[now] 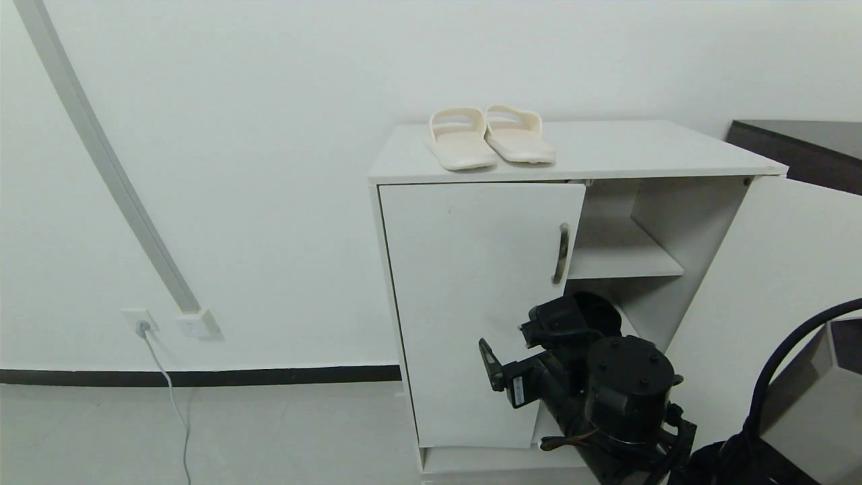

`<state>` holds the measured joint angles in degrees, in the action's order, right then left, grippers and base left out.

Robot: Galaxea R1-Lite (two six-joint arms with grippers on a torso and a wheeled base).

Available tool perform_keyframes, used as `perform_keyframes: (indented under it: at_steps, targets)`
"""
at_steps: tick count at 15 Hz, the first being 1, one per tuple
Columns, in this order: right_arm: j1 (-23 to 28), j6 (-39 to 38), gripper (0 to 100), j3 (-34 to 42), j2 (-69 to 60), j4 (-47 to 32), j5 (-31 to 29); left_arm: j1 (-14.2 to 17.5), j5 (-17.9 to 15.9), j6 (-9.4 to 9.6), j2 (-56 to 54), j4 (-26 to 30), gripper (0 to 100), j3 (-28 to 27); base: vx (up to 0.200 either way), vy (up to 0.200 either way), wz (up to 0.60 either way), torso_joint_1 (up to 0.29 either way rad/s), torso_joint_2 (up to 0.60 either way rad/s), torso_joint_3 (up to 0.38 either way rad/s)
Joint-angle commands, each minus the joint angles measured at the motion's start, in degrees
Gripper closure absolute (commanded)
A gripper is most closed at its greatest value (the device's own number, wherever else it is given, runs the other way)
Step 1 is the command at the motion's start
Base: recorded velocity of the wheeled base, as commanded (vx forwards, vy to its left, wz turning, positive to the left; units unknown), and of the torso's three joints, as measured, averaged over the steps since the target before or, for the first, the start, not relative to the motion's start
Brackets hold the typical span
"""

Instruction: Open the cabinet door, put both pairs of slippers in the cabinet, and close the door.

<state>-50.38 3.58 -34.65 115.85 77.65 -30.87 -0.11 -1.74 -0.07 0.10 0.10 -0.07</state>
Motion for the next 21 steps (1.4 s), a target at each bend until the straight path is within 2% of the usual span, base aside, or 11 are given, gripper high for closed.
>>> perform_keyframes:
  at_steps: [1,11,21]
  targets:
    - [0.3,0.0,0,0.1,0.0,0.0,-0.1,0.0,0.0,-0.01,0.0,-0.1,100,0.0,0.000,0.000,0.00,0.134,-0.48,-0.339]
    - [1.3,0.0,0,0.3,0.1,0.4,0.0,0.0,0.0,-0.01,0.1,0.0,100,0.0,0.000,0.000,0.00,0.170,-0.49,-0.323]
    - [1.9,-0.3,0,0.3,1.0,1.0,0.1,0.0,0.0,-0.01,0.0,0.0,100,0.0,0.000,0.000,0.00,0.238,-0.56,-0.323]
